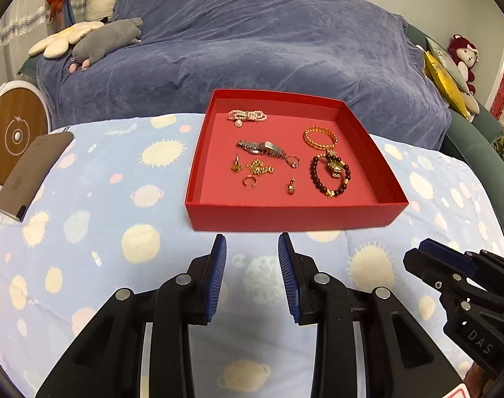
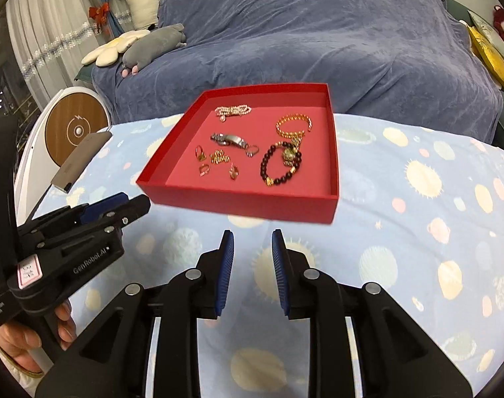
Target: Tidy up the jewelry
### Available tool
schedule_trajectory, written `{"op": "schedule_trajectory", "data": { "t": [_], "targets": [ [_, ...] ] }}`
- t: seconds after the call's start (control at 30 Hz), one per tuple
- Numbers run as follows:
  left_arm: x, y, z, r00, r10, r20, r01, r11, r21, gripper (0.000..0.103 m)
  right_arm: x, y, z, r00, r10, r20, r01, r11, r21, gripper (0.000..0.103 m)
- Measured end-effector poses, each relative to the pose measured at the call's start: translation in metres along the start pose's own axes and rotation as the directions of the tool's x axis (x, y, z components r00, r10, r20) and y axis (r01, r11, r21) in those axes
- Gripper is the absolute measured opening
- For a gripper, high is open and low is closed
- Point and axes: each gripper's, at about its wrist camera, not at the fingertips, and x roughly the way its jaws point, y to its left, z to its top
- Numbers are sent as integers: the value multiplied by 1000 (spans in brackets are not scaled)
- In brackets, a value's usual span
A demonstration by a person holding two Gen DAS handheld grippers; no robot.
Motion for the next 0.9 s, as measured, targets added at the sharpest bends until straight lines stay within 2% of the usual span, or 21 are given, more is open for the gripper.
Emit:
{"op": "schedule_trajectory", "data": {
  "t": [0.13, 0.23, 0.43, 0.63, 0.67, 0.7, 0.8, 0.9],
  "targets": [
    [-11, -10, -25, 1000, -19, -11, 19, 1000, -3, 30, -6, 1, -22, 1000, 6, -15, -6, 1000, 28, 23],
    [-11, -22, -32, 1000, -22, -14, 23, 999, 35, 31, -1, 4, -27, 1000, -9, -25, 10, 1000, 25, 23],
    [-7, -31, -34, 1000, -7, -3, 8, 996, 85, 31, 4, 8, -25, 1000, -25, -16, 25, 1000, -2, 25],
    [3, -28, -33, 999, -7, -33, 9, 998, 67, 30, 14, 10, -26, 999, -33, -37, 33, 999, -6, 25],
    [3, -28, -33, 999, -5, -35, 7, 998, 65, 30, 14, 12, -27, 999, -36, -37, 36, 999, -12, 28],
    [3, -28, -33, 999, -8, -34, 10, 998, 64, 31, 15, 14, -28, 999, -39, -35, 38, 999, -19, 36],
    [2, -28, -33, 999, 8, -34, -5, 998, 68, 30, 12, 17, -29, 998, -55, -23, 55, 998, -32, 36],
    [1, -26, -33, 999, 15, -35, -13, 998, 55, 34, 10, 18, -30, 998, -54, -20, 53, 998, -26, 36]
  ]
}}
